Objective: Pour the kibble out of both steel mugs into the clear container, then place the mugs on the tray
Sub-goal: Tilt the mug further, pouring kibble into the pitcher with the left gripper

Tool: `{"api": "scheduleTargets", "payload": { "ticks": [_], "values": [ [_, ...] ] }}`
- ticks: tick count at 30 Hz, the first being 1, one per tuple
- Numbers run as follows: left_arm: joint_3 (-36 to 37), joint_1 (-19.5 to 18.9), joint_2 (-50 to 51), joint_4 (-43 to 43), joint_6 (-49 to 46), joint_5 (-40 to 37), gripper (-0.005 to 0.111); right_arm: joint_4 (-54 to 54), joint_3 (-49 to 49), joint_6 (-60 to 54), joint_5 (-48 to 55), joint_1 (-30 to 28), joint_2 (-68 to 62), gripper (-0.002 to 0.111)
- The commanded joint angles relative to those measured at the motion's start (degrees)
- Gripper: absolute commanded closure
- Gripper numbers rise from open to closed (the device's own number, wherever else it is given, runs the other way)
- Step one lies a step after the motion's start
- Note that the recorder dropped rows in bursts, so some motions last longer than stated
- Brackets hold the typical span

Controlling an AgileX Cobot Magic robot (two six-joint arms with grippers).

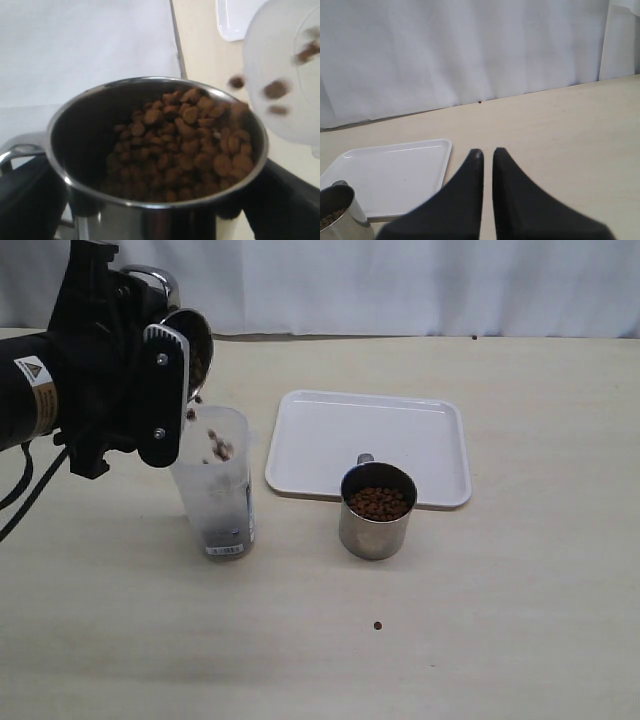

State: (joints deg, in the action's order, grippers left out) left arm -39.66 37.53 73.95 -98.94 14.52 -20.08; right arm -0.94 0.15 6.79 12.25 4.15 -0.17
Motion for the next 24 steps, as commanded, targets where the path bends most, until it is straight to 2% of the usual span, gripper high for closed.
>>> {"api": "scheduleTargets", "payload": {
  "ticks": [1, 24],
  "values": [
    [-0.7, 0.5, -0.1, -1.0, 0.1, -0.6, 0.107, -0.1, -0.1, -0.1, -0.1, 0.2, 0.2, 0.103],
    [-0.7, 0.5, -0.1, -1.0, -6.6, -0.7, 0.107, -0.1, -0.1, -0.1, -0.1, 0.2, 0.2, 0.103]
  ]
}}
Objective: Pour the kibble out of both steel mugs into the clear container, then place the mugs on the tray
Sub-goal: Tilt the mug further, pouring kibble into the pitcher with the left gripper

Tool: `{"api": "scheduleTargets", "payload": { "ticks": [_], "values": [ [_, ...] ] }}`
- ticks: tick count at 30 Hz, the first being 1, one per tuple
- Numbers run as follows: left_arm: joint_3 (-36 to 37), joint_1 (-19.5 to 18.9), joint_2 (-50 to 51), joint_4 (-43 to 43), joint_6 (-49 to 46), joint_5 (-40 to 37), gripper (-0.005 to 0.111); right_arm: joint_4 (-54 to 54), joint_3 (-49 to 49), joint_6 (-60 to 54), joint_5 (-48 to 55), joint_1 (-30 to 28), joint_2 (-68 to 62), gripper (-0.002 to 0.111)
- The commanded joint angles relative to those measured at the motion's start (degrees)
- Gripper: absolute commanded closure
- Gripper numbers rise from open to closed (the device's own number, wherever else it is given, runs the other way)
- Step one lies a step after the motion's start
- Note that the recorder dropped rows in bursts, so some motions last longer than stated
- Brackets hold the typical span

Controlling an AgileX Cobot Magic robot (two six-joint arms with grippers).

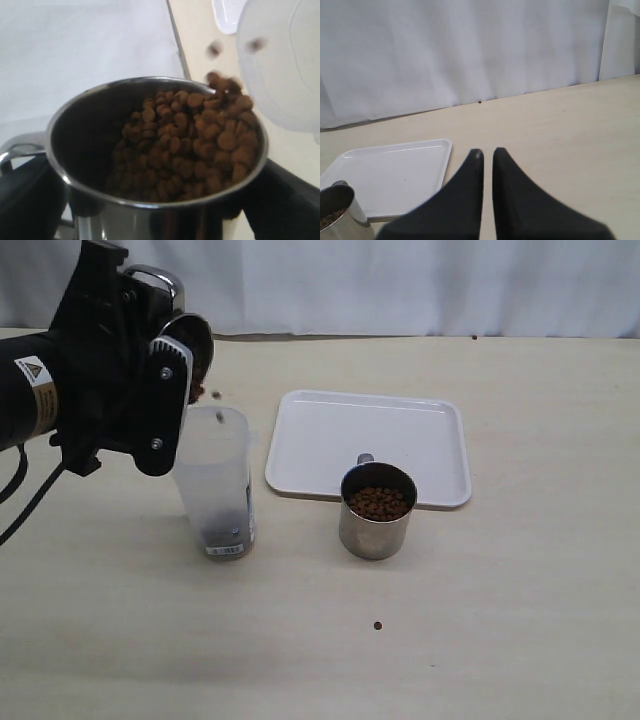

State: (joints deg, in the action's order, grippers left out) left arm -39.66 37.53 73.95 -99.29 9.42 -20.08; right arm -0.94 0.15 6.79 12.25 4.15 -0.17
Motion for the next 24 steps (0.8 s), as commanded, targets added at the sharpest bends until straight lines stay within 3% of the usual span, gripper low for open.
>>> {"api": "scheduleTargets", "payload": {
  "ticks": [1, 24],
  "values": [
    [-0.7, 0.5, -0.1, -0.7, -1.7, -0.7, 0.107, -0.1, -0.1, -0.1, -0.1, 0.2, 0.2, 0.103],
    [-1.1, 0.5, -0.1, -0.7, -6.6, -0.8, 0.107, -0.1, -0.1, -0.1, -0.1, 0.2, 0.2, 0.103]
  ]
}}
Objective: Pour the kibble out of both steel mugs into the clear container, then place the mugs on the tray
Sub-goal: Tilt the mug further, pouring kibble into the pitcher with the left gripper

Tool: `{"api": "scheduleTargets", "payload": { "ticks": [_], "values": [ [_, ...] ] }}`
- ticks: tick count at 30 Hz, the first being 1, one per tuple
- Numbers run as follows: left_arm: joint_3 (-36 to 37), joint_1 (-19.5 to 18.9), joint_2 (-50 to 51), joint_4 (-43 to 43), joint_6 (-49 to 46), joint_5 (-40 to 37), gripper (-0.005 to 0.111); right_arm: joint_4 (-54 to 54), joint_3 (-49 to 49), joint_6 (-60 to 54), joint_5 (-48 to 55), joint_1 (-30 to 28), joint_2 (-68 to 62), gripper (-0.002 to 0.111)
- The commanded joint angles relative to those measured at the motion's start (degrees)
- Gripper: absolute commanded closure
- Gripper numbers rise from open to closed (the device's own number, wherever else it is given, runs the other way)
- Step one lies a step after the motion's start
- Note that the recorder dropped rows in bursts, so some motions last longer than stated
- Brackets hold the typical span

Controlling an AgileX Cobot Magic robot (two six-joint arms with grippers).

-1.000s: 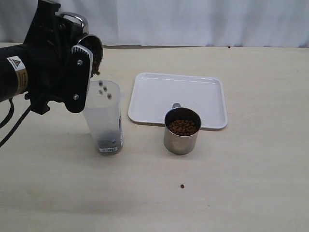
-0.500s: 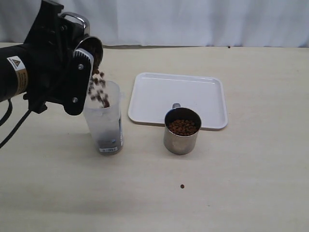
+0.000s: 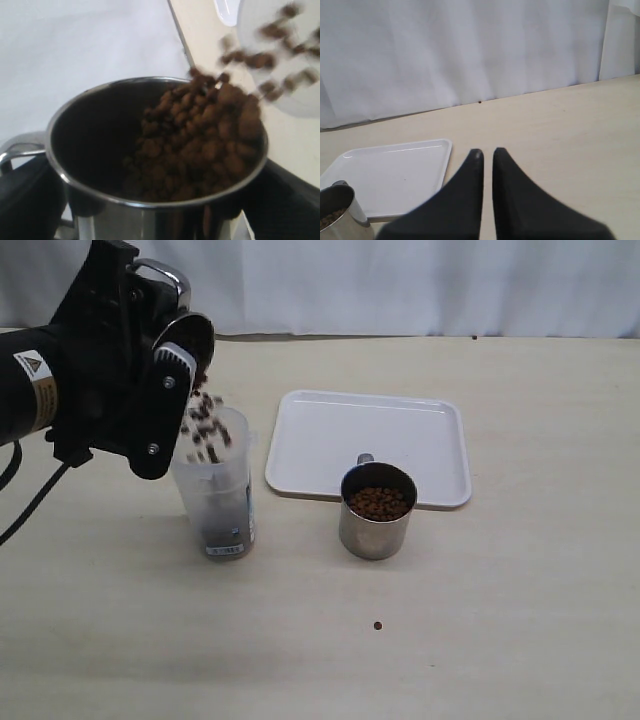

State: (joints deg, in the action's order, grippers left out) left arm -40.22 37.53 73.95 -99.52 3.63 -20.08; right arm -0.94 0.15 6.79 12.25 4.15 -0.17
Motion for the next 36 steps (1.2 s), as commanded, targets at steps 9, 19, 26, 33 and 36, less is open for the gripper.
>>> {"api": "scheduleTargets", "payload": {
  "ticks": [9, 19, 26, 33, 36],
  "values": [
    [-0.6, 0.5, -0.1, -0.4, -3.3, -0.8, 0.107, -0.1, -0.1, -0.1, -0.1, 0.2, 0.2, 0.103],
    [-0.6, 0.5, -0.1, -0.4, -5.5, -0.8, 0.107, -0.1, -0.1, -0.1, -0.1, 0.2, 0.2, 0.103],
    [-0.6, 0.5, -0.1, -0.4, -7.0, -0.4, 0.107, -0.1, -0.1, -0.1, -0.1, 0.2, 0.2, 0.103],
    [-0.6, 0.5, -0.1, -0.4, -9.9, -0.1, 0.107, -0.1, -0.1, -0.1, -0.1, 0.2, 0.2, 0.103],
    [-0.6, 0.5, -0.1, -0.4, -10.3, 0.0, 0.107, -0.1, -0.1, -0.1, -0.1, 0.2, 0.2, 0.103]
  ]
}}
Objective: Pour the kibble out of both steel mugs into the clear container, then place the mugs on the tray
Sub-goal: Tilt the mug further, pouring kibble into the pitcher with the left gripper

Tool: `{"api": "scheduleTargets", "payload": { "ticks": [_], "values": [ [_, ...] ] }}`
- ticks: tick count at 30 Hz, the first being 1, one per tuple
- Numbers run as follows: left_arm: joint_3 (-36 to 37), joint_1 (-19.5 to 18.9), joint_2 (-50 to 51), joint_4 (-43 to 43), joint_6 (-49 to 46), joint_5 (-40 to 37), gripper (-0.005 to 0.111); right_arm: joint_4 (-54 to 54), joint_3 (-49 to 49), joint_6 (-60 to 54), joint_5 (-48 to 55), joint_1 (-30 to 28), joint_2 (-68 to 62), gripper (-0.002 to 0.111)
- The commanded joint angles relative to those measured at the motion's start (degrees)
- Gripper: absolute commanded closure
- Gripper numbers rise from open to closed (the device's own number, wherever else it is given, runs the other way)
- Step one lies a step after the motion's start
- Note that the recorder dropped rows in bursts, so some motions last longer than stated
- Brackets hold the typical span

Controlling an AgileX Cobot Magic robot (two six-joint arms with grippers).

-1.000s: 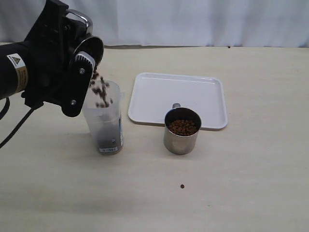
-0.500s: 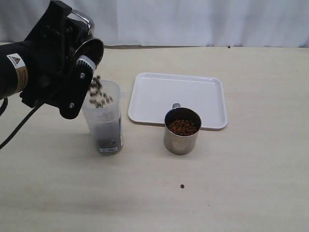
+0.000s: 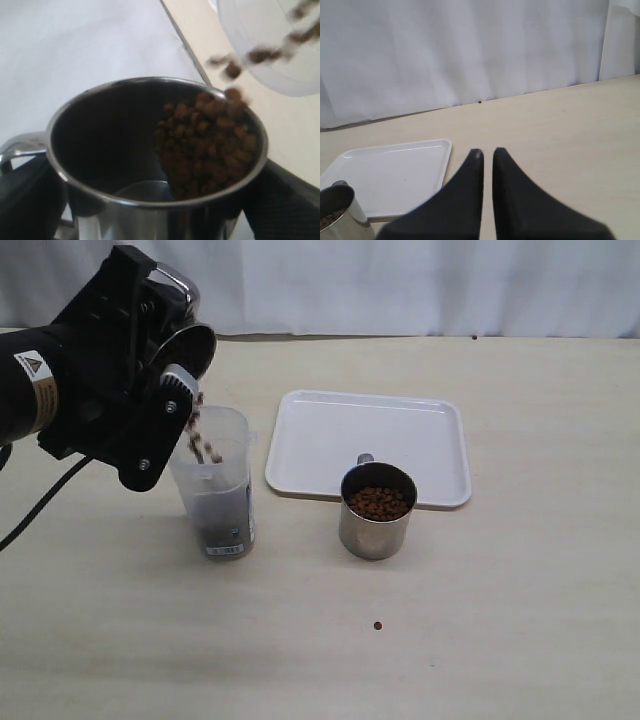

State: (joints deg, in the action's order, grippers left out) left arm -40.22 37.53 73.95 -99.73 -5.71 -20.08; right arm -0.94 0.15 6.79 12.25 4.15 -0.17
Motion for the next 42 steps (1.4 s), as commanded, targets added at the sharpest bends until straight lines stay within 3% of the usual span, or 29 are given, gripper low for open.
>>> {"api": "scheduleTargets", "payload": {
  "ticks": [1, 42],
  "values": [
    [-0.6, 0.5, -0.1, -0.2, -1.0, 0.0, 0.107, -0.1, -0.1, -0.1, -0.1, 0.2, 0.2, 0.103],
    [-0.6, 0.5, -0.1, -0.2, -11.8, 2.7, 0.107, -0.1, -0.1, -0.1, -0.1, 0.2, 0.2, 0.103]
  ]
}}
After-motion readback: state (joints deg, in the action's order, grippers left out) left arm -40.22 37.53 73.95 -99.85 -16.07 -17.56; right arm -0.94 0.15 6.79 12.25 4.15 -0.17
